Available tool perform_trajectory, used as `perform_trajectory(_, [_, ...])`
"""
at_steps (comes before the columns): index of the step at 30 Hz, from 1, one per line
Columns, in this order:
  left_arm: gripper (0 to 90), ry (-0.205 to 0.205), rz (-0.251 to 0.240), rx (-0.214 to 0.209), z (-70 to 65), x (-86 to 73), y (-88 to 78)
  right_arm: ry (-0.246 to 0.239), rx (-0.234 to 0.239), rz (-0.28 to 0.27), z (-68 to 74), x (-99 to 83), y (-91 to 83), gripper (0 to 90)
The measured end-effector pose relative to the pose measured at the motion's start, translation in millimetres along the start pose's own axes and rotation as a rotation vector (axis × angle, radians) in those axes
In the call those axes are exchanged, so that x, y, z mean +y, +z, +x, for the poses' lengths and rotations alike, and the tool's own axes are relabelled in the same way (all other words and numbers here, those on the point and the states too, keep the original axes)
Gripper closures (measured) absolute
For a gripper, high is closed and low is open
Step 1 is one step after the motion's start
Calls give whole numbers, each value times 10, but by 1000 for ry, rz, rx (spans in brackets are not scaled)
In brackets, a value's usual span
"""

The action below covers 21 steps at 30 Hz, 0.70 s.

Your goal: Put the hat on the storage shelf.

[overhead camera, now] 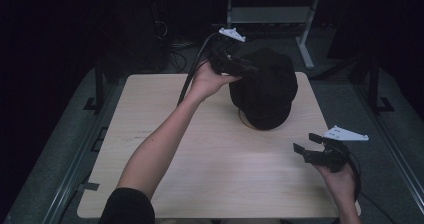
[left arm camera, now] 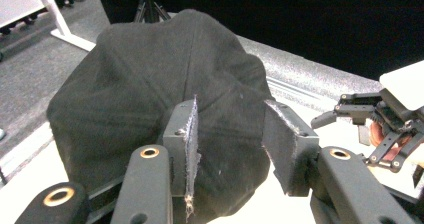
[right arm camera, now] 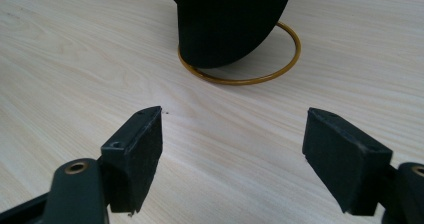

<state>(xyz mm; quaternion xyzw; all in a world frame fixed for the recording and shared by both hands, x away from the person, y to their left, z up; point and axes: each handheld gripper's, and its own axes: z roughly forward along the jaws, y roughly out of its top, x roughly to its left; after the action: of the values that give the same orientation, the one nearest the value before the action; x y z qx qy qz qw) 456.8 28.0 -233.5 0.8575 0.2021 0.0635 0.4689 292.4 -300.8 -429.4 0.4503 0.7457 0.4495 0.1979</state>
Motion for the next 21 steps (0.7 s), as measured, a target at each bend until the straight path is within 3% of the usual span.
perform_trajectory(21, [494,-32,-25,22,-41,-407,-324,-18,12,16,150,28,78,215])
